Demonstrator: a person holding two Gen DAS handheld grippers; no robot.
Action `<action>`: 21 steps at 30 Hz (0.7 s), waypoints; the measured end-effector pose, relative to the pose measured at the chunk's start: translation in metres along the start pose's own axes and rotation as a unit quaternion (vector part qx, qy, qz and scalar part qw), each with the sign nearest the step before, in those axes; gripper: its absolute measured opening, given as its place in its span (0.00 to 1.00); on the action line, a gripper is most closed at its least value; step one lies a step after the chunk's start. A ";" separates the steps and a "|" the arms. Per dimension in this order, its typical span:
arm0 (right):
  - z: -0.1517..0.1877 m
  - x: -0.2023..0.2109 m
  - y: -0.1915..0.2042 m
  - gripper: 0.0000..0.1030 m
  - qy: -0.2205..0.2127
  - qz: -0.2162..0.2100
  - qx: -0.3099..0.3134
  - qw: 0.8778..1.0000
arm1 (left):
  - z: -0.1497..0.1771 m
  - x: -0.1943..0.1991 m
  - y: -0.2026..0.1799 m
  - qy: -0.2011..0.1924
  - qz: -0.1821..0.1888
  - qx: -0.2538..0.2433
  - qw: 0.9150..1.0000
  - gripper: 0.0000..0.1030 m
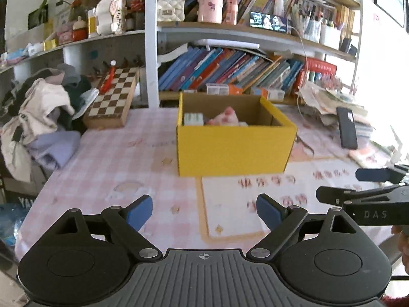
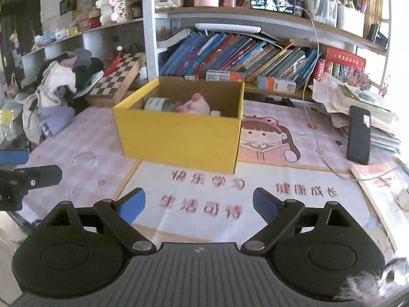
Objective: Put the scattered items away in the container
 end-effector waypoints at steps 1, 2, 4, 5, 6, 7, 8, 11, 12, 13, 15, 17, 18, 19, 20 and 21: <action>0.005 0.002 0.005 0.90 0.000 0.003 0.003 1.000 | 0.006 0.004 0.001 0.000 -0.003 -0.004 1.000 0.88; 0.009 0.005 0.009 0.91 0.000 0.005 0.006 1.000 | 0.011 0.007 0.001 -0.001 -0.007 -0.010 1.000 0.88; 0.019 0.009 0.019 0.94 0.002 0.009 0.013 1.000 | 0.020 0.012 0.001 -0.003 -0.017 -0.027 0.999 0.88; 0.023 0.010 0.025 0.94 0.006 0.009 0.020 1.000 | 0.024 0.013 0.000 -0.003 -0.025 -0.039 0.999 0.88; 0.028 0.011 0.030 0.94 0.010 0.009 0.026 1.000 | 0.029 0.014 0.000 -0.002 -0.032 -0.051 0.998 0.88; 0.031 0.012 0.033 0.95 0.013 0.010 0.030 0.999 | 0.032 0.015 -0.001 -0.001 -0.037 -0.060 0.998 0.88; 0.035 0.013 0.036 0.95 0.016 0.010 0.032 0.999 | 0.035 0.016 -0.001 0.000 -0.037 -0.065 0.997 0.88; 0.043 0.016 0.041 0.95 0.026 0.013 0.028 0.999 | 0.043 0.019 0.000 0.006 -0.030 -0.069 0.997 0.88; 0.044 0.017 0.042 0.95 0.028 0.014 0.027 0.999 | 0.045 0.020 0.001 0.008 -0.027 -0.069 0.997 0.88; 0.046 0.018 0.043 0.95 0.030 0.016 0.026 0.999 | 0.046 0.021 0.001 0.010 -0.024 -0.069 0.997 0.88; 0.048 0.021 0.046 0.95 0.033 0.019 0.024 0.999 | 0.048 0.023 0.003 0.011 -0.022 -0.067 0.997 0.88; 0.050 0.023 0.049 0.95 0.035 0.021 0.025 0.999 | 0.049 0.025 0.005 0.012 -0.019 -0.062 0.998 0.88; 0.051 0.024 0.051 0.95 0.037 0.022 0.026 0.999 | 0.050 0.026 0.006 0.012 -0.018 -0.059 0.998 0.89; 0.052 0.025 0.052 0.95 0.038 0.022 0.026 0.999 | 0.050 0.028 0.007 0.011 -0.016 -0.057 0.998 0.89; 0.052 0.026 0.052 0.95 0.039 0.023 0.026 0.999 | 0.050 0.029 0.007 0.010 -0.014 -0.055 0.998 0.90; 0.053 0.027 0.053 0.96 0.040 0.024 0.027 0.999 | 0.050 0.030 0.008 0.008 -0.012 -0.054 0.998 0.92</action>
Point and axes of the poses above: each gripper's, at about its wrist camera, not at the fingertips, and x roughly against the way its jaws point, y to its left, z to its underside, the point moved 6 cm from there along -x, roughly the way its jaws point, and after that the axes turned 10 degrees about -z, right-handed, at the moved point
